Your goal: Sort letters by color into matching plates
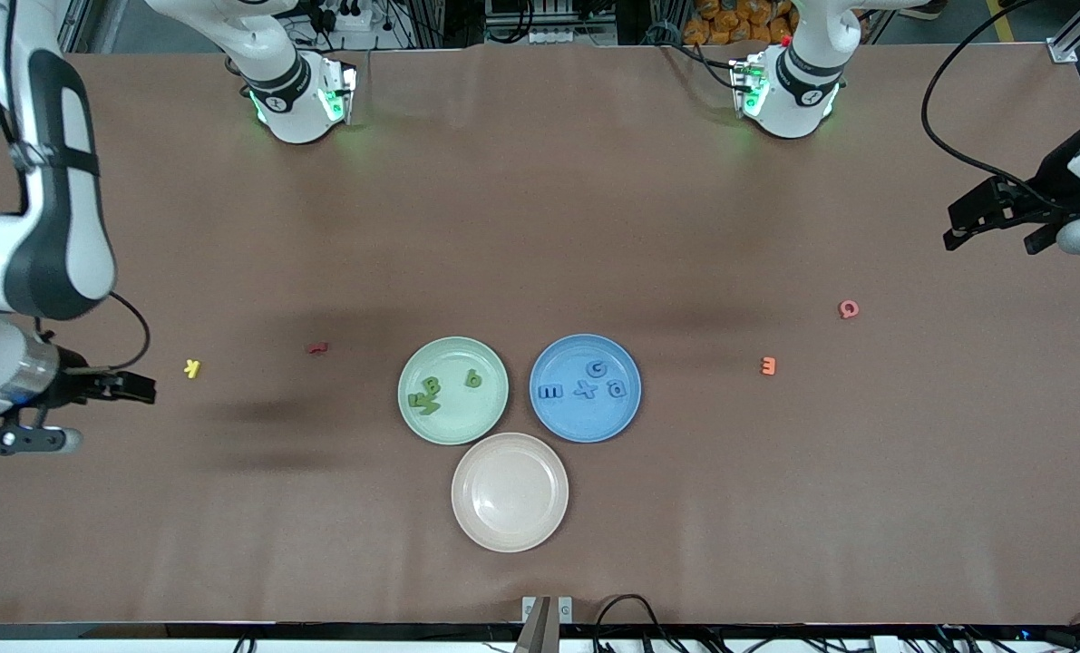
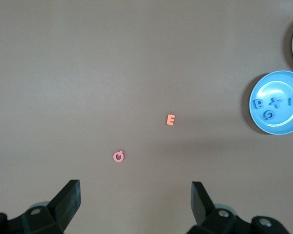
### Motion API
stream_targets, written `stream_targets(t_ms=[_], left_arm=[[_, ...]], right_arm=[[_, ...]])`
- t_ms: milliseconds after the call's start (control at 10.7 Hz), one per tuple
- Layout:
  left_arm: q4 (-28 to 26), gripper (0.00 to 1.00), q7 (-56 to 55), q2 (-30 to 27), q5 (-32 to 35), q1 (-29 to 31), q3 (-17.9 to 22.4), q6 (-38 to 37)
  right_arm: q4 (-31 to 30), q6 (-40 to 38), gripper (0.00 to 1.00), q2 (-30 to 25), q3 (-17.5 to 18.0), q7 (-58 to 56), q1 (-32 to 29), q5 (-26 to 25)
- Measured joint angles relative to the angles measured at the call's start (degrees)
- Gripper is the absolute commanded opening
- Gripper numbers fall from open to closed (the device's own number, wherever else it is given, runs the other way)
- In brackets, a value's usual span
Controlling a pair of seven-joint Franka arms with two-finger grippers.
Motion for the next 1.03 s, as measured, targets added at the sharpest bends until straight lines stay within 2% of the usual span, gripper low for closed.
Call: stream_targets(t_ms=[280,653,1025], left_arm=[[2.66,1.00,0.00,1.01,0.12,-0.08,-0.03,-0.09],[3.16,1.00,0.88,1.37,0.12,0.30,0.02,-0.18],[3.24,1.00,4.31,1.40,0.18,0.53,0.04,-0.22]], right_arm=[[3.15,-9.93,1.00,-6.81,-0.02,0.00,0.11,-0.21],[3.58,-20.93,1.00,-17.02,0.07,0.05,0.28,-0.22],[2.56,-26.20,1.00,-23.32,0.45,2.26,0.58,-0.17]])
